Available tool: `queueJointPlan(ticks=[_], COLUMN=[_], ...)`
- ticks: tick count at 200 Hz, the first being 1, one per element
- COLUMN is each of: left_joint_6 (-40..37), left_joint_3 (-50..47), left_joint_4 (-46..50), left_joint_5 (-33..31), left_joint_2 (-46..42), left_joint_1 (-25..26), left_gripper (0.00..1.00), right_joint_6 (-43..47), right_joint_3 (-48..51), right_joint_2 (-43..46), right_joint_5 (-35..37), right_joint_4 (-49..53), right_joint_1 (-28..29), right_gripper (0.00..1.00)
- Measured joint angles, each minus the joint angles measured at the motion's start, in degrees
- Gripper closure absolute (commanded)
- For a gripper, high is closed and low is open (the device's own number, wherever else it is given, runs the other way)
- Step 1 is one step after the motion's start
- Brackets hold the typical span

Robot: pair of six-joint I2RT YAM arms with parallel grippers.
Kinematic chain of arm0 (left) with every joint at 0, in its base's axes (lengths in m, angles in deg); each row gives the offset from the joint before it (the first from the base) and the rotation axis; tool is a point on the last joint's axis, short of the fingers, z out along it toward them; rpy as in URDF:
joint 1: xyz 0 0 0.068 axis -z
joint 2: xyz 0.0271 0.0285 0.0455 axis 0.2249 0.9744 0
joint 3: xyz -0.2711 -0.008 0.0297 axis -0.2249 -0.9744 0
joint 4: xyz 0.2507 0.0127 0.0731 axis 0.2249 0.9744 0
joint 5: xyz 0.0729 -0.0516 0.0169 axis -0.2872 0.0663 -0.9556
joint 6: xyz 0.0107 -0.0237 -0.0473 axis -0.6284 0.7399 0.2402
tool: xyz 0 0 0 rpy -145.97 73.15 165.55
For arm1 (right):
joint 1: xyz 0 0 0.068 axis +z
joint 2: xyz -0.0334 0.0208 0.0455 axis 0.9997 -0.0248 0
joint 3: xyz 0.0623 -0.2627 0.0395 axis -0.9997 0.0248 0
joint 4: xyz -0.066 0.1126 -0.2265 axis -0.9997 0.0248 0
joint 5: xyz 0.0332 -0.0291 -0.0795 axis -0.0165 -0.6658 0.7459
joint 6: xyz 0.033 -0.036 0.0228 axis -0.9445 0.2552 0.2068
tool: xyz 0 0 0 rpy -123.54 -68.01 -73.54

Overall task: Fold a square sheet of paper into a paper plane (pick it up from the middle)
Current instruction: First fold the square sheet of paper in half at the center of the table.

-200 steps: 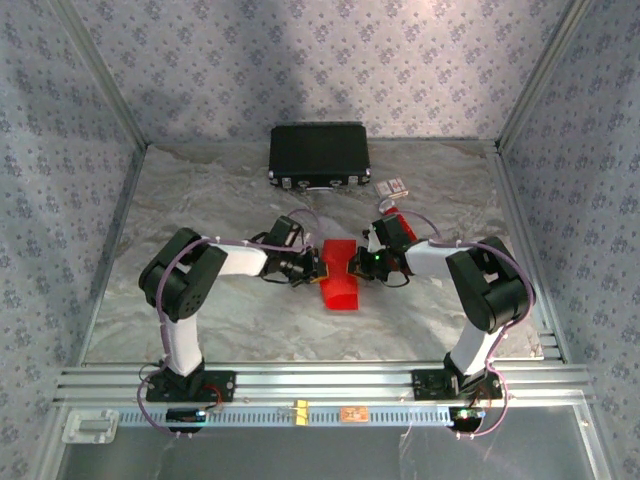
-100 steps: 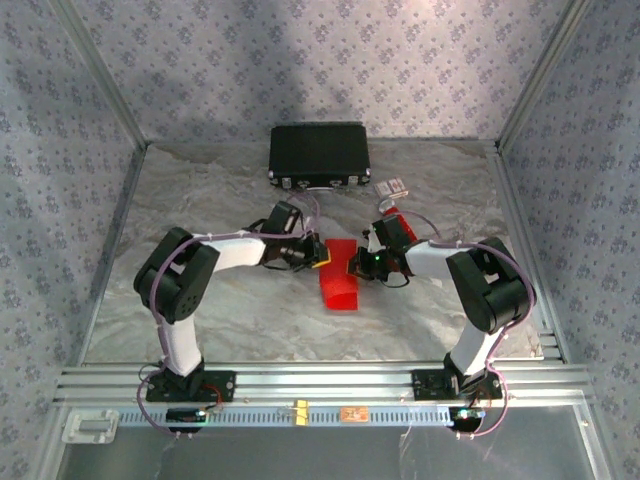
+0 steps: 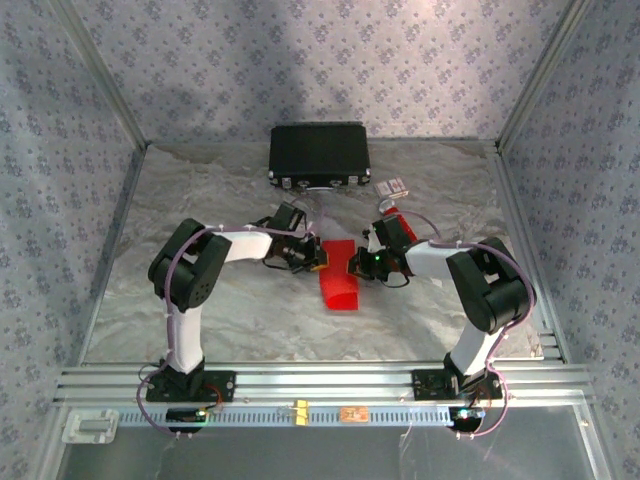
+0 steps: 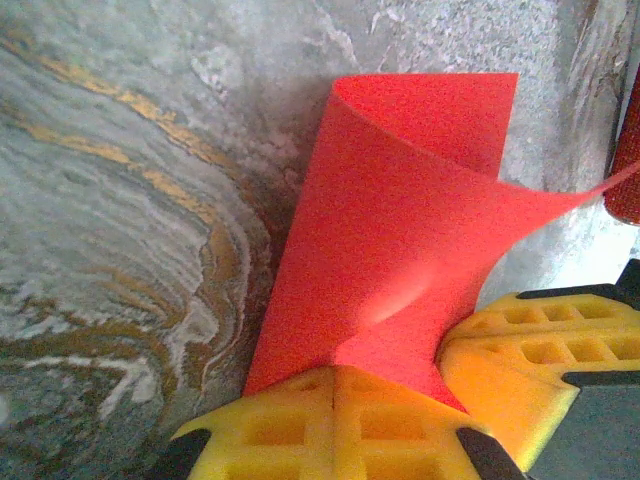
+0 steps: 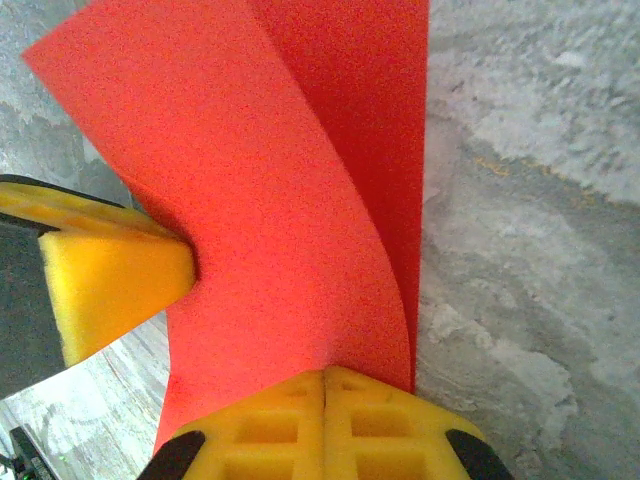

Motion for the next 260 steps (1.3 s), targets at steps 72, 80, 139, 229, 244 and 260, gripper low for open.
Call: queueJointPlan(ticks=[72,80,139,229,244,260], left_joint_6=[-1.4,-1.4,-2.3,-2.9,-3.1,-3.4], left_joint_3=[2.7,3.4,8.1,9.9,10.7,11.7], left_joint_4=[3.3,3.5,4.0,6.4,6.4,6.7], left_joint_5=[-0.5,-0.5,-0.3,-0.1,-0.1,0.0], left_joint_2=[0.0,0.0,2.8,4.9,4.9,5.0], left_joint_1=[-0.5,-0.6,-1.3,-1.6,-1.6,-1.7], left_gripper=[0.96,0.96,0.96,0.95,0.95,0.95], right_joint_6=[0.0,0.0,0.0,1.7,2.2,2.6], right_joint_3=[0.2,0.2,0.2,0.5,0.4,0.4], right_joint_2=[0.3,0.3,0.3,0.4,0.4,0.4], right_joint_5=[0.2,0.2,0.3,0.4,0.4,0.3], right_joint_4=[-0.1,0.0,0.0,0.0,0.0,0.0], right_joint_1=[0.0,0.0,0.0,0.0,0.0,0.0], right_gripper=[0.98,0.98,0.98,0.99,0.99,0.99])
